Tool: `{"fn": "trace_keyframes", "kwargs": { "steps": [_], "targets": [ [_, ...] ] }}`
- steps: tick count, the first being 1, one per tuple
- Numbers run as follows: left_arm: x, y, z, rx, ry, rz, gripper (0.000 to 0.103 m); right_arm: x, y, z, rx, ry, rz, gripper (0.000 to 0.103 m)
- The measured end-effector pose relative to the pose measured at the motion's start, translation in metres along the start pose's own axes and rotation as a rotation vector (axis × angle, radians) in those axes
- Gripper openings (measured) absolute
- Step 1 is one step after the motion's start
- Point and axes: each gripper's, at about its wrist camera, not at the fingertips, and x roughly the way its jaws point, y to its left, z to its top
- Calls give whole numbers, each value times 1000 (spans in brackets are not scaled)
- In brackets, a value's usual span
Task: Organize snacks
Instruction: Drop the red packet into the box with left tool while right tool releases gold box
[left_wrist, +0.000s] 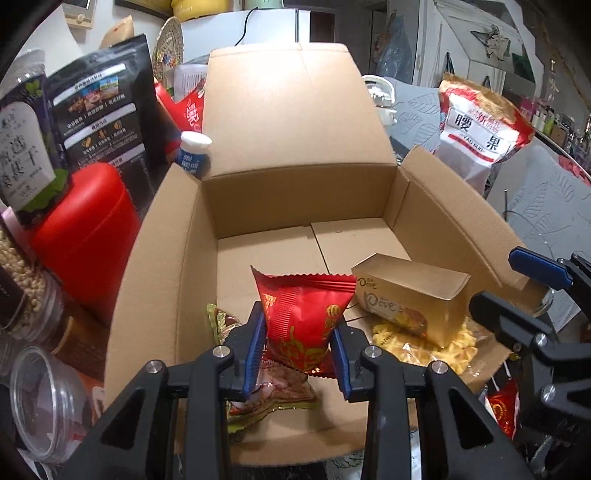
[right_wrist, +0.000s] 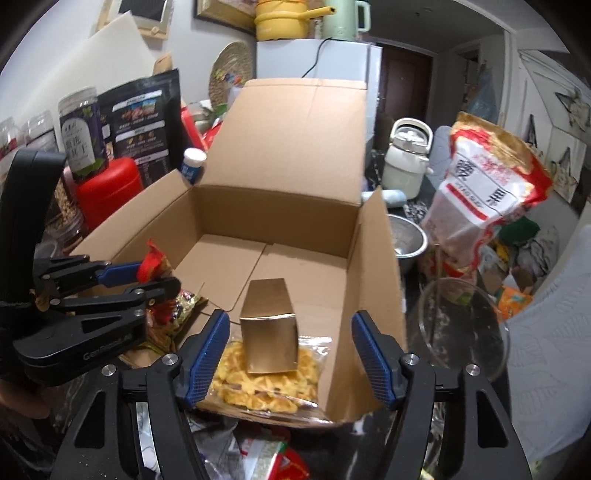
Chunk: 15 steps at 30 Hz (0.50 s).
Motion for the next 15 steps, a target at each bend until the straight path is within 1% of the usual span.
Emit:
{"fn": "trace_keyframes", "kwargs": {
  "steps": [5, 10, 15],
  "targets": [
    [-19, -3, 3, 2, -33, 11, 32, -21, -6, 4, 33, -35, 1, 69],
    [-39, -5, 5, -2, -57, 19, 32, -46, -8, 7, 38, -76, -19, 69],
    [-61, -9, 10, 0, -90, 17, 32, -67, -6, 6, 43, -101, -17, 69]
  ]
}}
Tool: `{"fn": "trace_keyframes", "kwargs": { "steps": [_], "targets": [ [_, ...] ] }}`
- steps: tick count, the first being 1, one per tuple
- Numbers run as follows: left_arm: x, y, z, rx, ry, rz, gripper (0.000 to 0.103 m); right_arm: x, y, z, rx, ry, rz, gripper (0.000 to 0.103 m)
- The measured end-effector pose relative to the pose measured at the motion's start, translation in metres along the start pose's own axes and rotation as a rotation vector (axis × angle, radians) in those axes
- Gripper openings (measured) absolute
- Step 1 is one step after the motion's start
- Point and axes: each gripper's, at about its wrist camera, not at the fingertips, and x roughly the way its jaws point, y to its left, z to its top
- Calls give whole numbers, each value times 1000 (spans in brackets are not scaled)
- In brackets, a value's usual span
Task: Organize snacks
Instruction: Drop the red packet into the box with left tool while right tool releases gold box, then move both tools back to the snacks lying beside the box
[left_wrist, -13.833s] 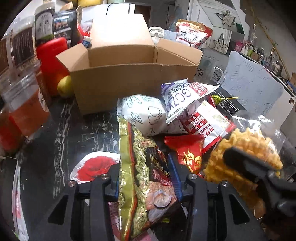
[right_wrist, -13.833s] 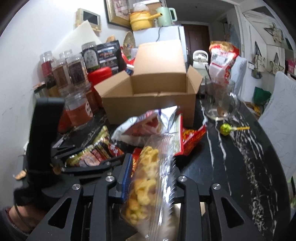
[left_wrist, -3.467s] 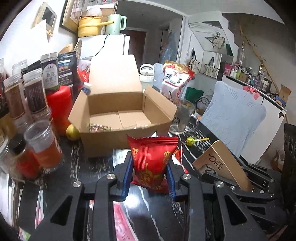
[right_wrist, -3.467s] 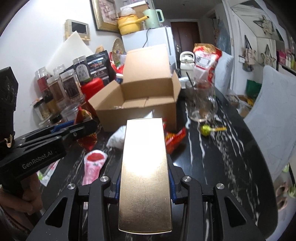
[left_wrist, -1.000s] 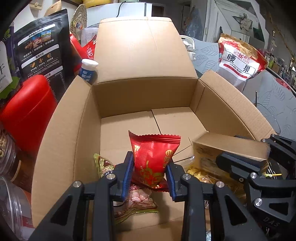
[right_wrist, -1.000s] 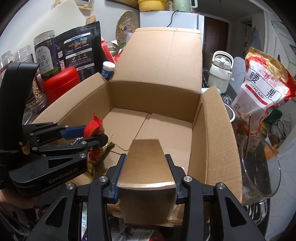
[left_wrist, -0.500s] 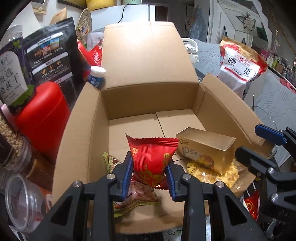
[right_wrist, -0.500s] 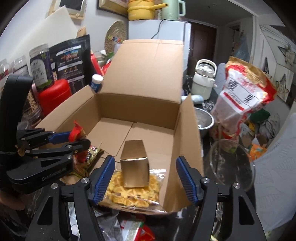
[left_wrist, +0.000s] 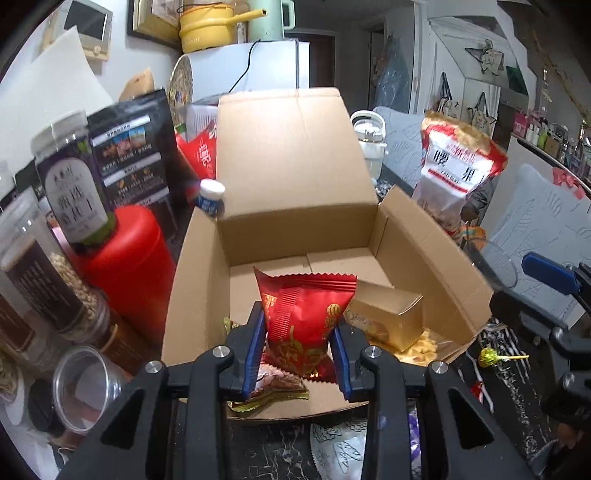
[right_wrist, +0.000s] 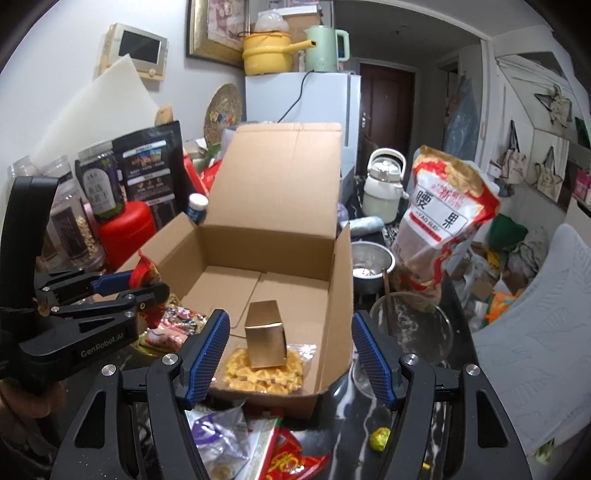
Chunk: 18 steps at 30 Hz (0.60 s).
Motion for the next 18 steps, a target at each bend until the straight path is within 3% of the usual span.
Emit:
{"fn": "trace_keyframes", "kwargs": {
  "steps": [4, 5, 7, 8, 9, 11, 18],
  "targets": [
    [-3, -5, 10, -1, -18, -7, 33, -12, 2, 1, 5, -13, 15, 70],
    [-4, -6, 11, 3, -23, -2, 38, -14, 2, 2, 5, -15, 15, 70],
    [-5, -8, 14, 8, -47, -6, 59, -16, 2, 2, 5, -19, 9, 70],
    [-5, -8, 15, 8, -58, -9, 81, -17, 1, 3, 7, -21, 6, 70],
    [-5, -8, 15, 4, -69, -8, 95, -18, 0, 3, 11, -22, 4, 70],
    [-7, -7, 15, -1, -90, 3, 100, -18, -2, 3, 20, -21, 6, 70],
    [-5, -5, 11, 5, -79, 32, 100, -11, -5, -1, 27, 5, 6, 70]
  ]
}}
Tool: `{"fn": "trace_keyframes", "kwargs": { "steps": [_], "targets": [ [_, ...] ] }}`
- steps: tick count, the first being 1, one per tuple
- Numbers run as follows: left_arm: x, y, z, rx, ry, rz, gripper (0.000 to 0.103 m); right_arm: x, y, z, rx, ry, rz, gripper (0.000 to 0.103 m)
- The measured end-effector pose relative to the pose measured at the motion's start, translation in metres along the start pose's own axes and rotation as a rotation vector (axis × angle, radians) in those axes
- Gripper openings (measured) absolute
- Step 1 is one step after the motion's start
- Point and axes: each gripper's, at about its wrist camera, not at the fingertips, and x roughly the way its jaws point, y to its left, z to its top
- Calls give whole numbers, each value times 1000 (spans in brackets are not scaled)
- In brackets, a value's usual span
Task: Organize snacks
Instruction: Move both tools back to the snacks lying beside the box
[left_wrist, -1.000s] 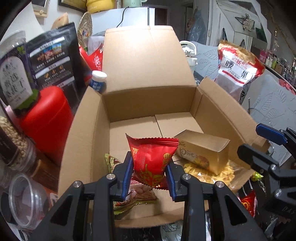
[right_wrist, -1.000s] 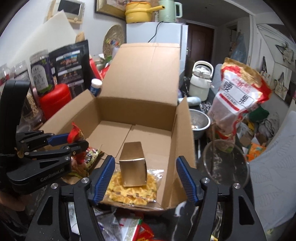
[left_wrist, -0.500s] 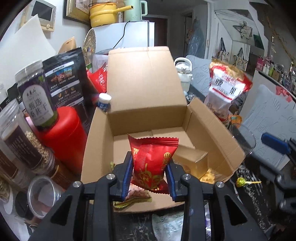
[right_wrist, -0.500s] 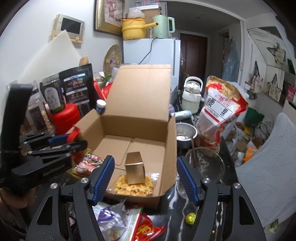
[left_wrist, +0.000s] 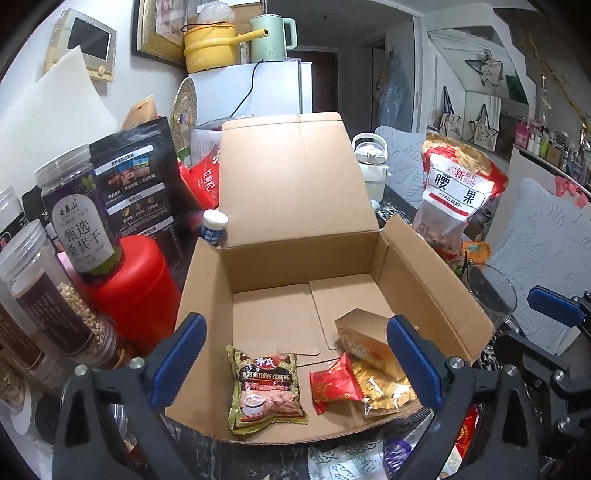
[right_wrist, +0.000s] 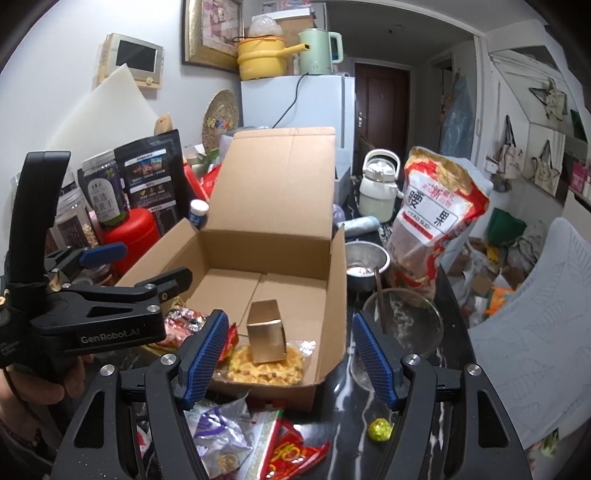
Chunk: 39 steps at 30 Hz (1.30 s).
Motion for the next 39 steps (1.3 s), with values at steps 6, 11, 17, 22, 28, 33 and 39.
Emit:
{"fn": "trace_keyframes", "kwargs": {
  "steps": [6, 11, 17, 22, 28, 33, 39],
  "targets": [
    [-6, 3, -6, 1, 9, -4, 100, 1, 3, -3, -3, 8, 3, 70],
    [-23, 4, -9, 13, -3, -6, 100, -9, 10, -4, -8, -2, 3, 70],
    [-47, 1, -13, 40, -18, -9, 100, -26, 20, -5, -27, -25, 4, 71],
    [-64, -1, -18, 70, -25, -13, 100, -36, 28, -11, -44, -32, 12, 74],
    [-79, -3, -28, 91, -33, -37, 100, -45, 33, -21, -43, -25, 23, 74],
    [-88, -4, -43, 114, -35, -39, 100, -54, 37, -34, -33, -33, 29, 74],
    [-92, 5, -61, 85, -19, -33, 100, -58, 44, -54, -20, -26, 19, 75]
  ]
}}
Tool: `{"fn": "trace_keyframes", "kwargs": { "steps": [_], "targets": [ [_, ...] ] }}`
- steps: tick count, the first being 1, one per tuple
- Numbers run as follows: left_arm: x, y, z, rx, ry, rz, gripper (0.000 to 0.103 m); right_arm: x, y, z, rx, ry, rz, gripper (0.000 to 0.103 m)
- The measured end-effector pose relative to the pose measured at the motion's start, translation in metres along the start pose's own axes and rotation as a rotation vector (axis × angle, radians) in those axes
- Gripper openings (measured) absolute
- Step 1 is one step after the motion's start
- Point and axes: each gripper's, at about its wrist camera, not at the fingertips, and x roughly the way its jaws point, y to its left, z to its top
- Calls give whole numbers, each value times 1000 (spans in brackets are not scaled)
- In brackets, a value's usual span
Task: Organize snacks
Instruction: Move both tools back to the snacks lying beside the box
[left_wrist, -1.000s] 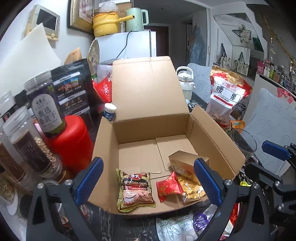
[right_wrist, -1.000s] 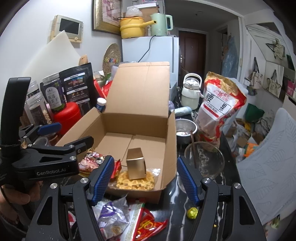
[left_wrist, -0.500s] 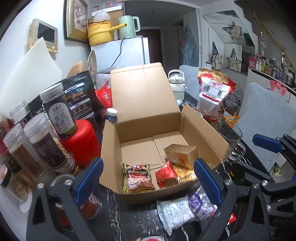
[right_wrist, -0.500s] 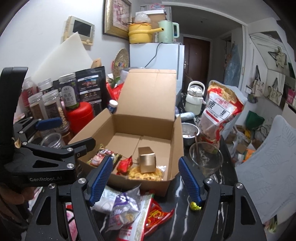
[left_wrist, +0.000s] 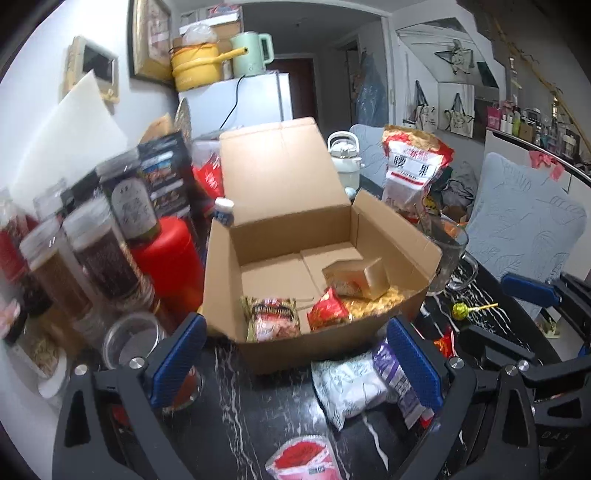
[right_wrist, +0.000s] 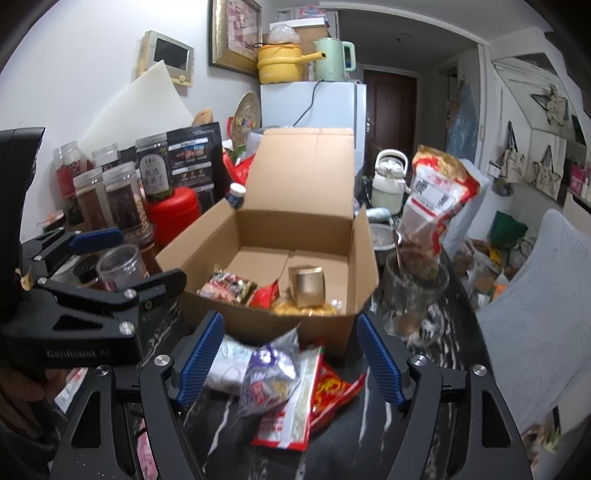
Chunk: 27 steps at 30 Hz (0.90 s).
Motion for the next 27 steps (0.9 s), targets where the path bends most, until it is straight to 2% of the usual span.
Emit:
{"fn": "trace_keyframes", "kwargs": {
  "steps": [6, 8, 12, 16, 19, 23, 27],
  "targets": [
    [1, 7, -21, -29, 38, -9, 100, 6, 2, -29, 71, 49, 10, 75],
    [2, 11, -28, -79, 35, 28, 100, 10, 4, -36, 85, 69, 10, 75],
    [6, 10, -39, -89, 48, 29, 100, 20, -1, -55, 132, 107, 20, 75],
    [16, 8, -48, -95, 89, -1, 100, 31, -5, -67, 160, 143, 40, 75],
    [24, 7, -56, -113, 124, -26, 100, 35, -6, -71, 165, 143, 42, 71],
    [37, 9, -65, -153, 171, -55, 100, 39, -6, -70, 148, 118, 50, 70],
    [45, 10, -68, -161, 161, -54, 100, 50, -2, -67, 110, 131, 67, 69]
  ]
}}
